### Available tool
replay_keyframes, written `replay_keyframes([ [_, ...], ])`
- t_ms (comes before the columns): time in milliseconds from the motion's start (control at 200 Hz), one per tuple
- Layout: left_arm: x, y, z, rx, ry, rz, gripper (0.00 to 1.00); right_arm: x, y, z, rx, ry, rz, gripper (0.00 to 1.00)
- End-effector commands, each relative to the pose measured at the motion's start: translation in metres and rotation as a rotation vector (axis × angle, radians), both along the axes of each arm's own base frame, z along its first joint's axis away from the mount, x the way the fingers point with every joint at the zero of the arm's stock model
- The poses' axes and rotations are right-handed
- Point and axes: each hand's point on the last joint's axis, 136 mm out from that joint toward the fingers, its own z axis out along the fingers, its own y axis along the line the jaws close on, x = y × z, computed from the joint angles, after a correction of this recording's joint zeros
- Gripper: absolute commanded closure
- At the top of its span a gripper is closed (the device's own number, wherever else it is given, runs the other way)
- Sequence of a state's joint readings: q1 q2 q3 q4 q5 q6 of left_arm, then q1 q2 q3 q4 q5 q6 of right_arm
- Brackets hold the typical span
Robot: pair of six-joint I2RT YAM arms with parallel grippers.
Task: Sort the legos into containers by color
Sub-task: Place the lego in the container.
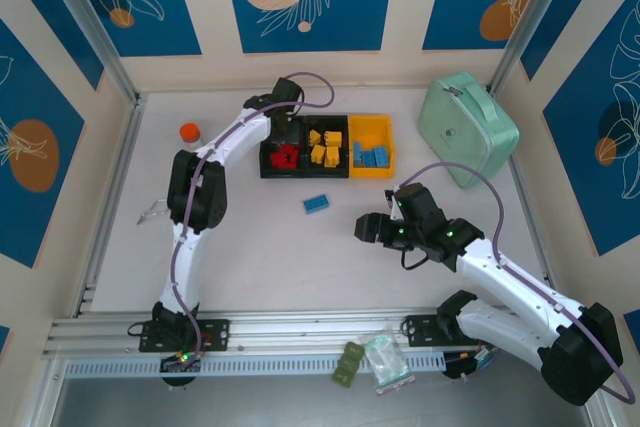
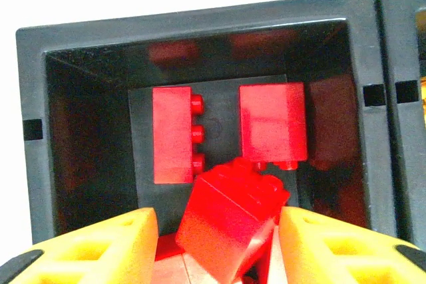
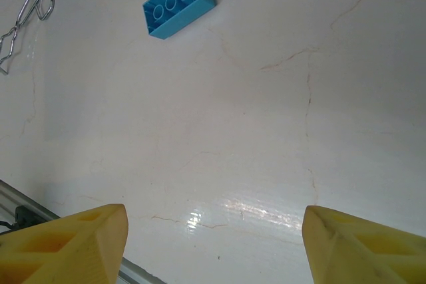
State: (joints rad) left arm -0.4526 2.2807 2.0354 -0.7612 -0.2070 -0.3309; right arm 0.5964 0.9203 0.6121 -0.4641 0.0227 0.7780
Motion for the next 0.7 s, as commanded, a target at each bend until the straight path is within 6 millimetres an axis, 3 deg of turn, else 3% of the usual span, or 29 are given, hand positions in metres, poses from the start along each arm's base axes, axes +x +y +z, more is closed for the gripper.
replay_keyframes([
  [0,-0.007,0.000,0.036,-0.033,-0.040,-0.013,0.47,0.004,0.004,0.011,0.016,-0.018,0.010,0.30],
  [170,-0.032,-0.006,0.056,-0.087,-0.056,-0.039,0.48,0.003,0.006,0.011,0.022,-0.020,0.018,0.30],
  [425,-0.094,-0.027,0.056,-0.149,-0.024,-0.186,0.46,-0.005,0.000,0.015,0.014,-0.038,0.021,0.30],
  [690,-0.147,-0.064,0.045,-0.240,-0.008,-0.418,0.29,-0.018,-0.008,0.026,0.014,-0.062,0.061,0.28],
])
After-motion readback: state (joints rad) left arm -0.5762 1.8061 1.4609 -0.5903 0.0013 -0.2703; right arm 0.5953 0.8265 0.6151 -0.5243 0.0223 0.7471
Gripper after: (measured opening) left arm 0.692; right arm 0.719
